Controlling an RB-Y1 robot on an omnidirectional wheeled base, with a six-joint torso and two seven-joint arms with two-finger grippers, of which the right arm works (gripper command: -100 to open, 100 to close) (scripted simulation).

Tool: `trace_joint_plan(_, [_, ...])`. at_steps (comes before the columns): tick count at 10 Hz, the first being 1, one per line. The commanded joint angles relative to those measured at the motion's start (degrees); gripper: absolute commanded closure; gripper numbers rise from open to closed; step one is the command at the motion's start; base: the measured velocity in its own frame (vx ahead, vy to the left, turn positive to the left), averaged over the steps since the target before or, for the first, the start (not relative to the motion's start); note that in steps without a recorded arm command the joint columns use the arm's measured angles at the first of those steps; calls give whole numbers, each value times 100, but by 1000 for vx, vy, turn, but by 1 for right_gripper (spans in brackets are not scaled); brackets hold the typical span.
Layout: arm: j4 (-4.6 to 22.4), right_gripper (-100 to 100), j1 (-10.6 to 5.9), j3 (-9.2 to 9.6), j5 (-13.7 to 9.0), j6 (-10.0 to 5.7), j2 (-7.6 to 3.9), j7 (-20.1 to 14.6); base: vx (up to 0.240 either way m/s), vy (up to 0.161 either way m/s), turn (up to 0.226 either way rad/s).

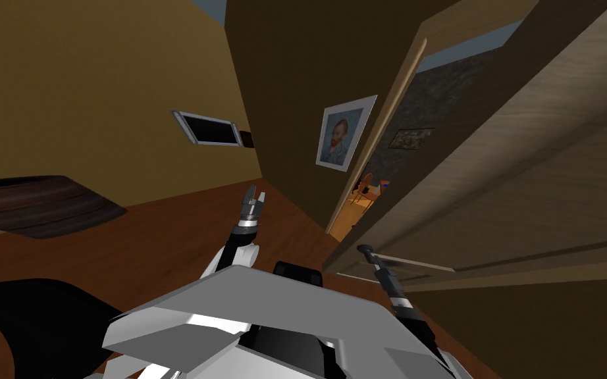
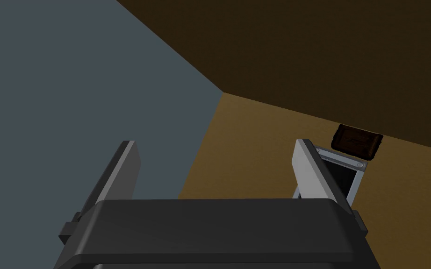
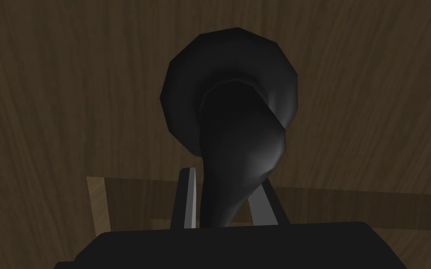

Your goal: Pull the door open

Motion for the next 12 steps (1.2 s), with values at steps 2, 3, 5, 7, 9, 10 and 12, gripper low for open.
trace_joint_plan(2, [82, 100, 85, 16, 11, -236, -55, -33, -211, -93, 183])
trace_joint_plan(3, [119, 100, 115, 22, 14, -321, -77, -48, -239, -67, 183])
trace_joint_plan(5, [186, 100, 172, 33, 20, -480, -118, -78, -188, -81, 165])
trace_joint_plan(7, [246, 100, 222, 42, 25, -619, -154, -103, -215, -52, 139])
trace_joint_plan(9, [386, 100, 145, 70, 41, -671, -144, -118, -113, -25, 82])
trace_joint_plan(10, [414, 100, 144, 74, 45, -708, -154, -126, -192, -84, 184])
trace_joint_plan(12, [481, 100, 142, 84, 54, -796, -178, -145, -199, -86, 175])
